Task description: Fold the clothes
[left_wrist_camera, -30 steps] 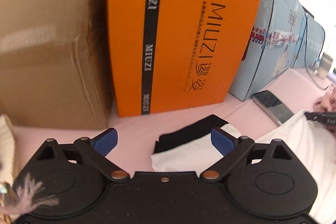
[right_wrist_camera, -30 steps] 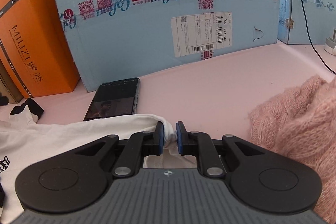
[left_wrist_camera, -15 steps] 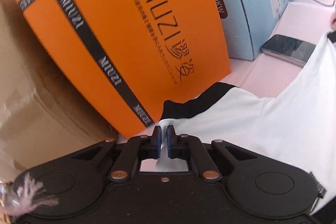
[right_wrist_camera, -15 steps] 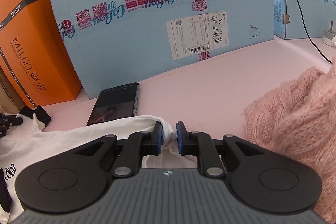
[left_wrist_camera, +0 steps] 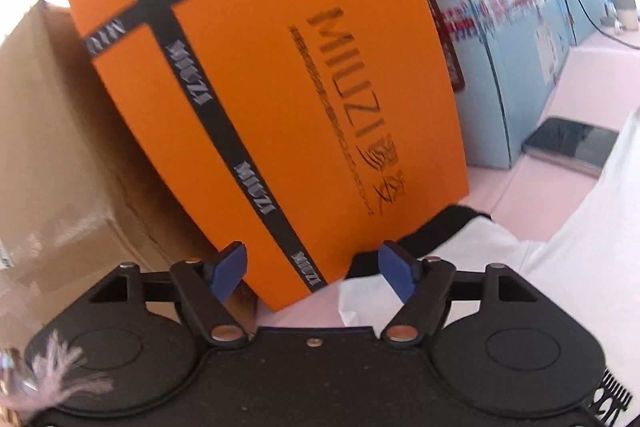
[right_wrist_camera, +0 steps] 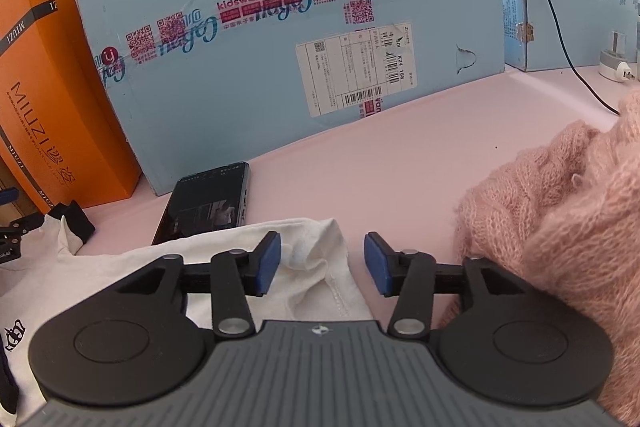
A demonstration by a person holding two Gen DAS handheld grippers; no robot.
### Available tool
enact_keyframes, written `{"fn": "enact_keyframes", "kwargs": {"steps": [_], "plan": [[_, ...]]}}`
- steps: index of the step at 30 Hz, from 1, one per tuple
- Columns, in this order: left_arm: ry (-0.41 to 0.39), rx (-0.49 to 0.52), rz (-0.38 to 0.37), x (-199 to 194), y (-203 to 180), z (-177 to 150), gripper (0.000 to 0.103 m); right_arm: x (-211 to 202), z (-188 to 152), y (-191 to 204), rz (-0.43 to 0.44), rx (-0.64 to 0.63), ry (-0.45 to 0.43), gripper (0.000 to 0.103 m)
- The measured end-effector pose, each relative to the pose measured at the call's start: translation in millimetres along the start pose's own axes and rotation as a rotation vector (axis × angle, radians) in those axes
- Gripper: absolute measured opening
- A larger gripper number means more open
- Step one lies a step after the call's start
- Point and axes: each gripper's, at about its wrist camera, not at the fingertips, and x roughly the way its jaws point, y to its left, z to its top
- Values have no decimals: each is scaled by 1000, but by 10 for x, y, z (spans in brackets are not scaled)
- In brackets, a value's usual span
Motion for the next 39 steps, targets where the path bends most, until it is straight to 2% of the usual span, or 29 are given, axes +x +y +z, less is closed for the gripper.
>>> {"fn": "enact_keyframes", "kwargs": {"steps": [2, 3, 8, 9, 12, 14, 16, 18, 20, 23, 26, 31, 34, 36, 39], "plan": [[-35, -56, 24, -216, 137, 70, 79, -51, 6, -17, 14, 10, -20, 49], [-41, -92, 9, -339, 200, 86, 79, -84, 9, -25, 26, 14, -33, 51], [0, -264, -189, -944, 238, -21, 78, -285, 25, -48, 95, 23, -106, 61], [19, -254, -204, -1010, 127, -61, 78, -333, 24, -46, 109, 21, -123, 62], [80, -229, -263, -1169, -165, -197, 64, -487, -3, -20, 142, 9, -160, 69], [120, -207, -316, -1258, -286, -322, 62, -602, -43, 6, 161, -8, -176, 70], [165, -186, -362, -1208, -453, -426, 61, -732, -97, 29, 186, -30, -184, 71], [195, -186, -359, -1150, -489, -468, 61, -859, -152, 30, 209, -50, -197, 71], [211, -240, -338, -1131, -372, -529, 61, -983, -198, 21, 223, -70, -205, 71], [240, -339, -372, -1036, -211, -600, 60, -1137, -293, -35, 200, -103, -192, 72], [257, -312, -386, -1016, -270, -628, 57, -1246, -399, -129, 162, -127, -163, 72], [208, -203, -378, -1123, -455, -582, 28, -1363, -557, -290, 111, -137, -108, 72], [196, -189, -406, -1138, -484, -572, 12, -1441, -641, -342, 129, -152, -72, 73], [193, -216, -425, -1150, -443, -563, 9, -1472, -686, -356, 149, -165, -31, 73], [140, -294, -514, -1322, -330, -512, 9, -1516, -741, -326, 178, -189, 13, 76]]}}
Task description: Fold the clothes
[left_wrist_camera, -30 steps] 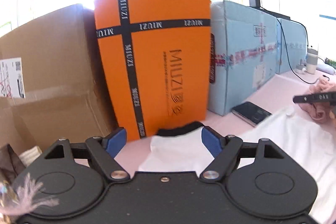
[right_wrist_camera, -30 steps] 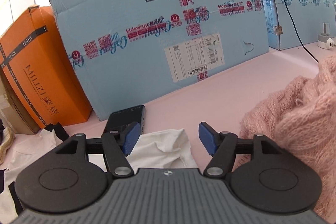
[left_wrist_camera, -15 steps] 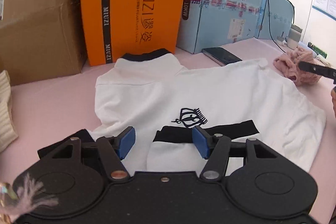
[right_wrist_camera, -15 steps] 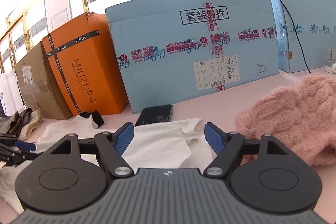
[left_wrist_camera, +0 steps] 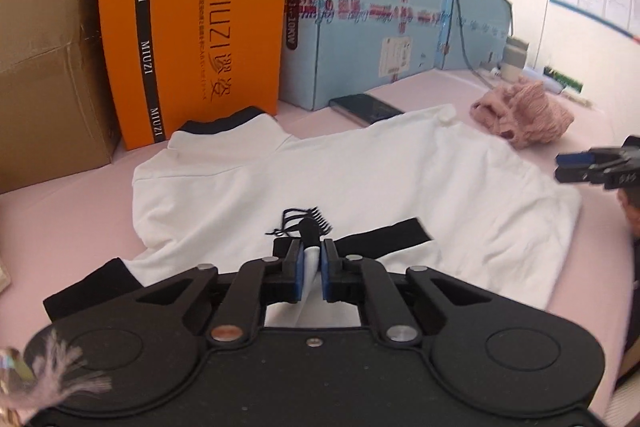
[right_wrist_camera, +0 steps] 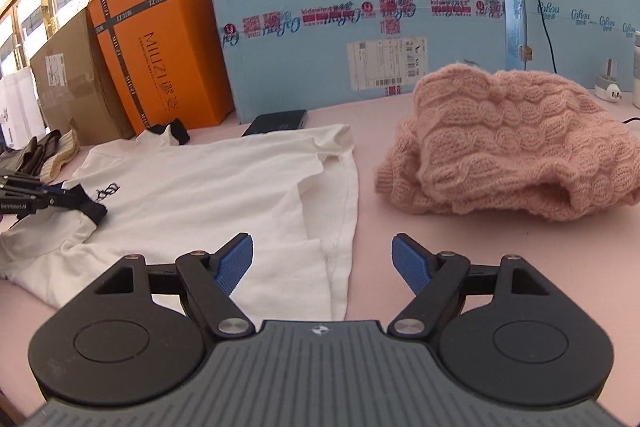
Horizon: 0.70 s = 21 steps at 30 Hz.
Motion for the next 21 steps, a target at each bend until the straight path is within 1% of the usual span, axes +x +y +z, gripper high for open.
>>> {"fn": "enact_keyframes", "kwargs": {"steps": [1, 2, 4, 6, 7, 8, 9, 10, 11, 14, 16, 17, 19, 21], "plan": [[-27, -11, -38, -85, -17, 4, 9, -8, -9, 17, 3, -5, 4, 76], [-74, -3, -84, -193, -55, -17, 9, -10, -9, 37, 4, -8, 1, 76], [-166, 31, -141, -389, -145, -93, 9, -14, 0, 81, 14, -11, -8, 76], [-204, 50, -153, -512, -219, -173, 9, 4, 30, 162, 41, -29, -16, 76], [-224, 44, -166, -564, -236, -214, 9, 14, 45, 205, 55, -40, -20, 76], [-259, 21, -211, -650, -234, -262, 9, 27, 63, 270, 80, -56, -22, 76], [-294, -1, -254, -735, -233, -309, 9, 42, 81, 342, 110, -74, -24, 76], [-315, -8, -272, -812, -253, -346, 9, 56, 99, 414, 140, -92, -26, 76], [-334, -8, -277, -879, -283, -381, 9, 63, 110, 505, 190, -107, -30, 76], [-378, -20, -296, -1055, -361, -474, 9, 81, 121, 849, 383, -173, -30, 76], [-396, -8, -304, -1145, -427, -532, 9, 128, 100, 1197, 513, -273, -33, 76], [-404, 3, -306, -1186, -464, -562, 9, 158, 93, 1367, 550, -320, -35, 76], [-414, 2, -303, -1258, -496, -629, 9, 232, 93, 1680, 587, -405, -28, 76], [-421, -9, -308, -1325, -514, -701, 9, 320, 107, 1846, 610, -441, -16, 76]]}}
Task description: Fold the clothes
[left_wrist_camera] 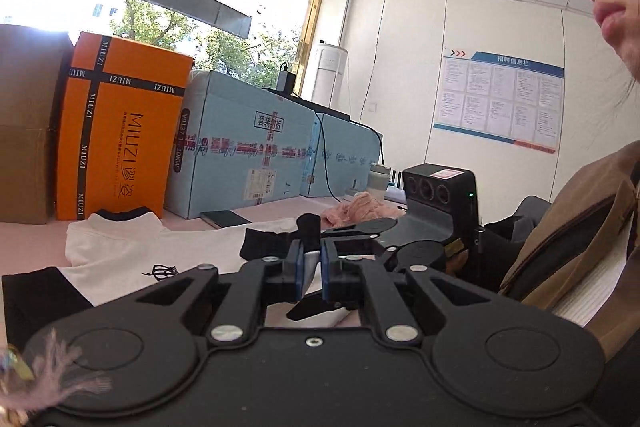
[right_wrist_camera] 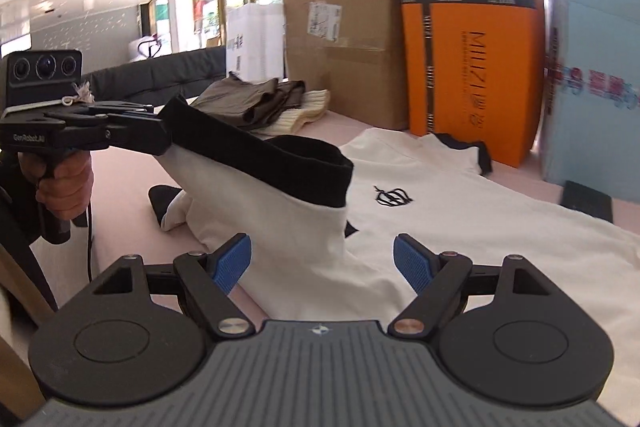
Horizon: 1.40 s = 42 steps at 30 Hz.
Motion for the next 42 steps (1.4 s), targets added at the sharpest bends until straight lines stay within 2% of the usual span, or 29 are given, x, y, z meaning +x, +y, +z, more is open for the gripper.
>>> {"fn": "enact_keyframes", "kwargs": {"steps": [5, 6, 7, 8, 10, 11, 12, 15, 19, 21, 22, 23, 24, 25, 26, 27, 28, 30, 32, 34, 37, 39, 42], "plan": [[-20, -16, -8, -181, -107, -87, 9, 87, 116, -51, 156, 43, -32, 76], [-26, -19, -9, -210, -125, -95, 9, 73, 134, -27, 206, 45, -38, 71], [-34, -19, -11, -239, -141, -91, 9, 57, 152, 3, 258, 47, -44, 57], [-46, -17, -15, -280, -162, -87, 9, 40, 168, 47, 298, 42, -49, 48], [-66, -21, -23, -369, -201, -82, 9, -32, 188, 169, 348, 19, -67, 18], [-74, -27, -27, -416, -220, -83, 9, -88, 186, 225, 372, 14, -79, 11], [-81, -35, -32, -478, -251, -97, 9, -161, 173, 283, 400, 20, -92, 8], [-71, -68, -53, -624, -334, -151, 9, -347, 75, 416, 463, 51, -78, 8], [35, -110, -97, -669, -419, -265, 10, -403, -140, 548, 505, 114, 13, 9], [68, -120, -88, -674, -425, -323, 12, -374, -258, 564, 497, 142, 64, 13], [58, -114, -65, -687, -423, -329, 16, -353, -319, 564, 488, 157, 92, 20], [48, -108, -43, -701, -420, -334, 22, -352, -373, 567, 480, 176, 104, 26], [21, -102, -27, -731, -404, -325, 39, -356, -424, 573, 473, 196, 112, 46], [-17, -98, -5, -760, -375, -304, 60, -372, -466, 585, 473, 216, 112, 63], [-66, -107, 28, -788, -325, -283, 71, -407, -517, 595, 478, 236, 104, 65], [-115, -117, 60, -816, -274, -263, 90, -453, -572, 596, 472, 260, 90, 66], [-163, -130, 99, -837, -207, -260, 96, -520, -615, 591, 447, 275, 70, 65], [-215, -176, 255, -795, -34, -289, 97, -735, -680, 550, 365, 301, -7, 65], [-199, -238, 430, -668, 176, -353, 98, -985, -722, 478, 236, 320, -106, 66], [-150, -291, 587, -517, 391, -412, 98, -1168, -706, 312, 57, 350, -181, 73], [-77, -324, 806, -344, 623, -447, 98, -1226, -632, -22, -255, 479, -116, 74], [-35, -409, 788, -294, 752, -454, 98, -1166, -587, -195, -394, 551, -52, 72], [-31, -465, 784, -368, 831, -527, 98, -995, -494, -352, -445, 613, 14, 67]]}}
